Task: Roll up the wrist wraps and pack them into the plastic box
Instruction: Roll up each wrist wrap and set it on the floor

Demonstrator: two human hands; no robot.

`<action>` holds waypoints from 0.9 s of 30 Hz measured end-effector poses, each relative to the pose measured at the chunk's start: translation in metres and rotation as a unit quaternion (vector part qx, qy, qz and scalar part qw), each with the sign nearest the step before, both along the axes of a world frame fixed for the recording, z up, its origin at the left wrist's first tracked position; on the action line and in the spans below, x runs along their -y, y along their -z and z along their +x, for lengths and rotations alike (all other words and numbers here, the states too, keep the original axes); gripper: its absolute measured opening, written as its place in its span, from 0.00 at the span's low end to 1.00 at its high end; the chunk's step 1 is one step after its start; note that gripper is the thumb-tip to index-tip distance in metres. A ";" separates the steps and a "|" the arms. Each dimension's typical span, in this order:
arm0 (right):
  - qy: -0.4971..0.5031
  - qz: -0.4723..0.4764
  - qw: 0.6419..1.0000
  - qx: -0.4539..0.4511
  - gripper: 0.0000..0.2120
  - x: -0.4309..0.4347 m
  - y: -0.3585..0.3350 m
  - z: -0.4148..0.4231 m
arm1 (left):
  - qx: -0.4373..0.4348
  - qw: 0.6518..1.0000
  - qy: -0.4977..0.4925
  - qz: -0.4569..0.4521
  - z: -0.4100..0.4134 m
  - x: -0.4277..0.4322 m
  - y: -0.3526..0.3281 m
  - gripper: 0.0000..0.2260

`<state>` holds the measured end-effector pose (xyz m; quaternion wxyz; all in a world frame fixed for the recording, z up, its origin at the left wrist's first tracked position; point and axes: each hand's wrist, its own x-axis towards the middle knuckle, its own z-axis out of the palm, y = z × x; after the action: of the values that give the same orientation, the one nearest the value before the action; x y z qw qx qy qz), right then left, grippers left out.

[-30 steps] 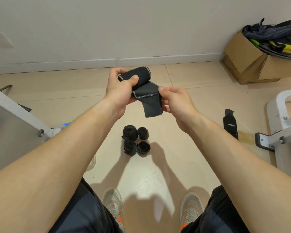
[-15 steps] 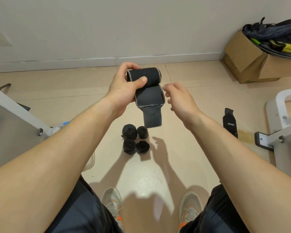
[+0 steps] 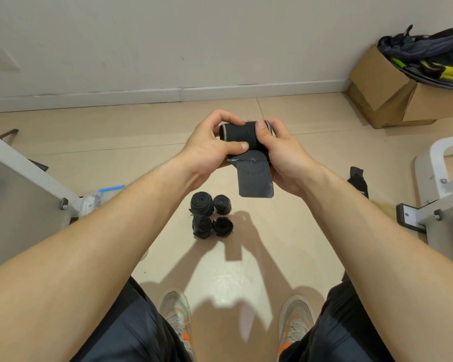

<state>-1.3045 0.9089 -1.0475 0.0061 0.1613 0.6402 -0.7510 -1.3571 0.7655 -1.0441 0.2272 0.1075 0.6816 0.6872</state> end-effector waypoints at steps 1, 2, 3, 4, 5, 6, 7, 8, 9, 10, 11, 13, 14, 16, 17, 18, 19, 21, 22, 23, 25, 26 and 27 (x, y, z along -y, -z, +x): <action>-0.003 -0.005 1.000 0.003 0.07 -0.001 0.000 0.000 | 0.021 1.000 -0.002 0.006 0.000 0.000 -0.001 0.18; -0.005 -0.006 1.000 0.007 0.06 -0.001 0.001 0.000 | 0.048 0.999 -0.002 0.016 0.000 0.000 -0.003 0.19; -0.006 -0.006 1.000 0.010 0.04 0.000 0.002 0.000 | 0.075 0.997 -0.001 0.025 0.001 0.000 -0.006 0.19; -0.006 -0.005 1.000 0.011 0.03 0.000 0.003 0.000 | 0.101 0.994 -0.003 0.033 0.002 0.000 -0.008 0.19; -0.006 -0.001 1.000 0.013 0.01 0.001 0.004 -0.001 | 0.123 0.992 -0.008 0.039 0.002 0.001 -0.010 0.17; -0.004 0.006 1.000 0.014 0.01 0.002 0.005 -0.001 | 0.142 0.989 -0.012 0.045 0.003 0.002 -0.011 0.14; -0.004 0.012 1.000 0.013 0.02 0.003 0.006 -0.001 | 0.157 0.986 -0.018 0.051 0.003 0.002 -0.012 0.11; -0.004 0.015 1.000 0.011 0.03 0.004 0.007 -0.001 | 0.166 0.984 -0.026 0.051 0.003 0.002 -0.012 0.07; -0.007 0.015 1.000 0.009 0.03 0.005 0.008 -0.002 | 0.169 0.984 -0.036 0.043 0.002 0.002 -0.011 0.04; -0.010 0.015 1.000 0.006 0.04 0.005 0.008 -0.003 | 0.170 0.984 -0.045 0.027 0.001 0.002 -0.009 0.03; -0.014 0.017 1.000 0.002 0.05 0.006 0.008 -0.003 | 0.174 0.983 -0.051 0.010 0.001 0.002 -0.007 0.05; -0.020 0.025 0.999 0.000 0.07 0.007 0.007 -0.002 | 0.194 0.979 -0.055 -0.008 -0.002 0.004 -0.004 0.10; -0.024 0.027 0.999 0.001 0.07 0.007 0.006 -0.002 | 0.204 0.977 -0.053 -0.007 -0.003 0.005 -0.004 0.11; -0.035 0.023 0.999 0.001 0.07 0.006 0.004 -0.001 | 0.213 0.976 -0.050 0.010 -0.005 0.008 -0.006 0.11; -0.042 0.025 0.999 -0.001 0.08 0.006 0.003 0.000 | 0.209 0.977 -0.050 0.015 -0.006 0.009 -0.006 0.10; -0.047 0.032 0.998 -0.003 0.08 0.005 0.002 0.000 | 0.201 0.978 -0.051 0.018 -0.006 0.010 -0.007 0.09; -0.049 0.046 0.998 -0.004 0.08 0.005 0.002 0.001 | 0.193 0.979 -0.054 0.019 -0.007 0.010 -0.007 0.08; -0.041 0.089 0.995 -0.011 0.09 0.005 0.002 0.002 | 0.182 0.981 -0.066 0.023 -0.009 0.011 -0.008 0.07; -0.032 0.131 0.991 -0.023 0.11 0.005 0.002 0.003 | 0.177 0.981 -0.075 0.023 -0.011 0.011 -0.008 0.07; -0.020 0.187 0.981 -0.043 0.13 0.005 0.003 0.004 | 0.172 0.981 -0.087 0.022 -0.013 0.011 -0.007 0.07; 0.001 0.280 0.956 -0.089 0.13 0.005 0.004 0.006 | 0.166 0.980 -0.111 0.018 -0.018 0.013 -0.005 0.07; 0.005 0.299 0.948 -0.107 0.10 0.006 0.003 0.008 | 0.162 0.979 -0.122 0.014 -0.021 0.014 -0.004 0.07; 0.003 0.312 0.942 -0.123 0.08 0.007 0.002 0.009 | 0.157 0.979 -0.131 0.010 -0.023 0.016 -0.002 0.06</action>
<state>-1.2952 0.9019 -1.0500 -0.1254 0.0630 0.8379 -0.5275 -1.3802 0.7500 -1.0418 0.2384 -0.0902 0.6383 0.7264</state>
